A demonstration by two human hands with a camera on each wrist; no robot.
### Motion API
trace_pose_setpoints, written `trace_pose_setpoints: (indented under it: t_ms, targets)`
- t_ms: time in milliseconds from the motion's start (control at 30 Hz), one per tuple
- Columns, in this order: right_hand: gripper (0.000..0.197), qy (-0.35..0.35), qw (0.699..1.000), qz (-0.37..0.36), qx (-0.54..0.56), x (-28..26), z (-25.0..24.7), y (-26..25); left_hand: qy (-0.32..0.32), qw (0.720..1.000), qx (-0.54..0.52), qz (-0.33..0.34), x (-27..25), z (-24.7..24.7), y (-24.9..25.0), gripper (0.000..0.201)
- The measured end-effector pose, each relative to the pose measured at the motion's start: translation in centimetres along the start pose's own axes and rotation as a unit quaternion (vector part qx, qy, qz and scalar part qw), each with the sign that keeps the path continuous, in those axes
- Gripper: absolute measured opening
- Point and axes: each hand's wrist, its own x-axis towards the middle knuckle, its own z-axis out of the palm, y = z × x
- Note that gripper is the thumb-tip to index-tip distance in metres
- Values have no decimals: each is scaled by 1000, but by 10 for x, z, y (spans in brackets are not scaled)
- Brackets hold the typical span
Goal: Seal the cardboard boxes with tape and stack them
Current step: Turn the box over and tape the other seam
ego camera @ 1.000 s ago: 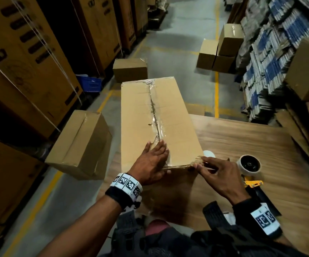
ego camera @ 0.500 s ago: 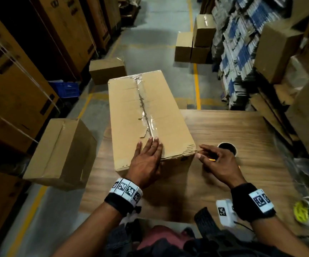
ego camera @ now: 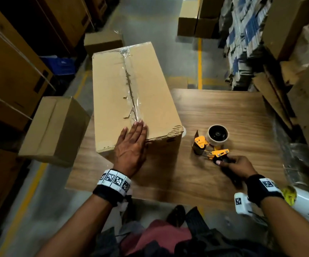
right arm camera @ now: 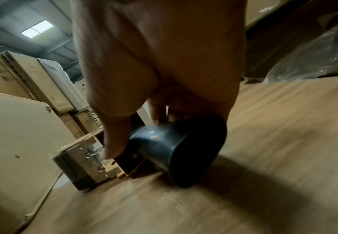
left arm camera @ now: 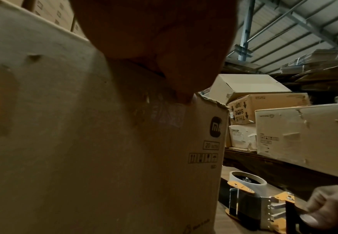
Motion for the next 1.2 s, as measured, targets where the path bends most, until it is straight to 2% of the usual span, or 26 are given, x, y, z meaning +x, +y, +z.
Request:
trace_pose_setpoints:
  t_ms: [133,200,300,367,467,567,600,667,700,767,833,933,1000,1100,1200]
  targets:
    - [31,-83,987,63,123,4,9,2,1,1000,-6,-1,0,-3,-2,61]
    - [29,-82,985,61,140,1,12,5,-17,1000,-1,-5,1,-5,-2,64]
    - [30,-69,985,2,155,-23,9,-9,-63,998,18,-4,0,-10,-1,69]
    - [22,-73,977,-51,192,-49,3,-30,-76,997,15,-7,0,-11,-3,69]
    - [18,-99,957,-122,245,-90,-2,-67,-72,997,-22,-7,-3,-14,-7,68]
    - [25,-128,941,-169,264,-121,1,-103,-85,988,-127,-27,-4,-26,-8,84]
    - [25,-141,938,-179,261,-130,5,-113,-86,973,-203,-64,-6,-33,-8,89]
    - [26,-165,934,-199,248,-149,20,-135,-53,908,-385,-155,-7,-50,-11,99]
    - [28,-180,931,-205,243,-156,29,-144,-22,873,-452,-182,-5,-58,-11,105]
    - [35,-218,923,-206,240,-170,52,-158,21,825,-526,-204,-4,-72,-14,112]
    - [46,-257,915,-193,243,-184,77,-171,39,808,-548,-212,-6,-87,-23,120]
    - [39,-277,911,-190,239,-200,111,-186,72,772,-592,-221,-20,-103,-45,124]
    - [42,-263,917,-196,225,-204,126,-193,94,760,-600,-231,-34,-110,-61,113]
    - [57,-236,926,-210,208,-208,141,-201,83,769,-587,-239,-59,-112,-79,96]
    - [50,-214,928,-233,198,-212,145,-208,76,734,-631,-239,-81,-104,-89,85]
